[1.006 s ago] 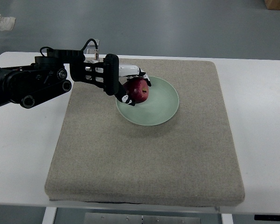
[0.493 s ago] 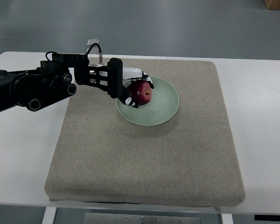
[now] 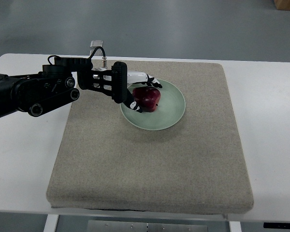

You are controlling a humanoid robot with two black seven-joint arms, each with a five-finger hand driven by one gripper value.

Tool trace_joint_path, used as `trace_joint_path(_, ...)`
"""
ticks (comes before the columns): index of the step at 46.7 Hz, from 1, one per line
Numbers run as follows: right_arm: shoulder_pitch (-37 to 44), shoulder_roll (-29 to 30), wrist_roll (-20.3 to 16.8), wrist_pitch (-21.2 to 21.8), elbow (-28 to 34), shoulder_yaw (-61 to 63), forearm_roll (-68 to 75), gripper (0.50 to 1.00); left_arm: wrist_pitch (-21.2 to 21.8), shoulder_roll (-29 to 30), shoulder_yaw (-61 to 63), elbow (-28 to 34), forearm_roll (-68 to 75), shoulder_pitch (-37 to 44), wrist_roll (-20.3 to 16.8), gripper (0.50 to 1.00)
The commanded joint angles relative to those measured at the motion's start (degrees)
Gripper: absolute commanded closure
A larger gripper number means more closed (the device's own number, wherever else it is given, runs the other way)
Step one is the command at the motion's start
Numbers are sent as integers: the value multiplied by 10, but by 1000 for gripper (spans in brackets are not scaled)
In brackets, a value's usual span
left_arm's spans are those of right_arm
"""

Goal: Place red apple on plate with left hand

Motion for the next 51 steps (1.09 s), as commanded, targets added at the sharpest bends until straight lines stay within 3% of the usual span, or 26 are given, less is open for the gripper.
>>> trace_joint_path(1, 0, 0, 0, -1, 0, 0, 0, 568, 0, 0, 0, 1, -1, 0, 0, 540)
trace_joint_path(11, 1, 0, 0, 0, 0, 0, 0, 570, 1, 4, -4, 8, -8, -2, 0, 538)
trace_joint_path(25, 0, 0, 0, 0, 0, 0, 0, 570, 3, 7, -19, 95, -86, -2, -2, 512)
trace_joint_path(39, 1, 0, 0, 0, 0, 0, 0, 570, 33, 8, -36, 98, -166, -4, -2, 508)
trace_joint_path(51, 0, 0, 0, -1, 0, 0, 0, 570, 50, 8, -45, 141, -313, -2, -2, 508)
